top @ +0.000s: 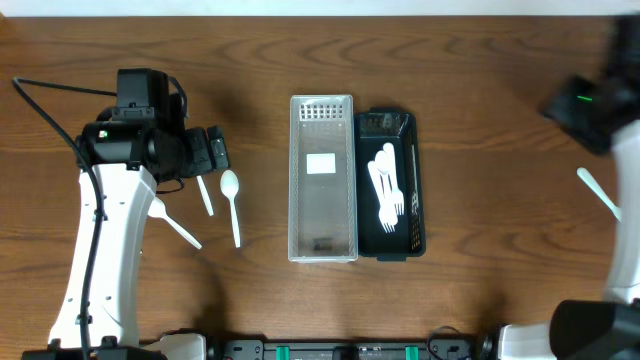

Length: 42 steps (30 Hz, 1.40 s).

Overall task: Pack container
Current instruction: 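Drop the white spoon into the green basket with right gripper, then reach right gripper to the far-right white fork and grasp it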

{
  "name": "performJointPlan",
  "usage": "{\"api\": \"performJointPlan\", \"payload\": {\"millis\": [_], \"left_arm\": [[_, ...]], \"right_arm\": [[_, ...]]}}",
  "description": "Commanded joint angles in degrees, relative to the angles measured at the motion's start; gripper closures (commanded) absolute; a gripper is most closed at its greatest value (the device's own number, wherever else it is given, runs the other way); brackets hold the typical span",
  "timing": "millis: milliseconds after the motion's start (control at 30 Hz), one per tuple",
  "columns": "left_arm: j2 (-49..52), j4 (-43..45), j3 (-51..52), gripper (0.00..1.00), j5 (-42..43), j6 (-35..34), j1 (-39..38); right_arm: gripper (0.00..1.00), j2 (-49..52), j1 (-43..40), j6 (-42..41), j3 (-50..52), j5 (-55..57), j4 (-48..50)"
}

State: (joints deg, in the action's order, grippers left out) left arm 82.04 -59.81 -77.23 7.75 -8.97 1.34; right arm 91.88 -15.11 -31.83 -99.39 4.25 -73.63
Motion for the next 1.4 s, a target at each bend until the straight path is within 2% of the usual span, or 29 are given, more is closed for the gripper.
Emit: {"api": "performJointPlan", "payload": {"millis": [0,67,100,200,433,767,1033,1367], "left_arm": [[0.0,-0.1,-0.9,0.02,-0.1,0.8,0.2],[0.0,-0.1,-0.9,0.02,-0.1,0.8,0.2],[0.0,-0.1,-0.9,0.02,-0.1,0.8,0.2],[0.0,-0.1,-0.9,0.02,-0.1,0.8,0.2],[0.0,-0.2,-0.9,0.02,0.0,0.8,0.2],[0.0,-0.2,-0.9,0.02,0.0,0.8,0.2],[0.0,-0.2,-0.9,0.02,0.0,0.8,0.2],[0.0,-0.2,-0.9,0.02,0.0,0.8,0.2]], "right_arm": [[0.28,1.2,-7.4,-14.4,2.8,0.2,-0.4],[0.12,1.2,-11.7,-22.1,4.8,0.3,0.3],[0.01,1.2,-13.2,-24.7,5.8,0.2,1.0],[0.01,1.2,-17.5,-30.9,10.1,0.2,5.7],[0.01,3.6,-25.0,-37.9,20.6,-3.2,17.6],[0.01,13.9,-28.8,-43.9,20.8,-3.7,20.2],[0.01,16.8,-29.3,-47.8,20.8,-3.6,23.1],[0.05,19.2,-33.1,-51.3,20.8,-3.6,21.1]]}}
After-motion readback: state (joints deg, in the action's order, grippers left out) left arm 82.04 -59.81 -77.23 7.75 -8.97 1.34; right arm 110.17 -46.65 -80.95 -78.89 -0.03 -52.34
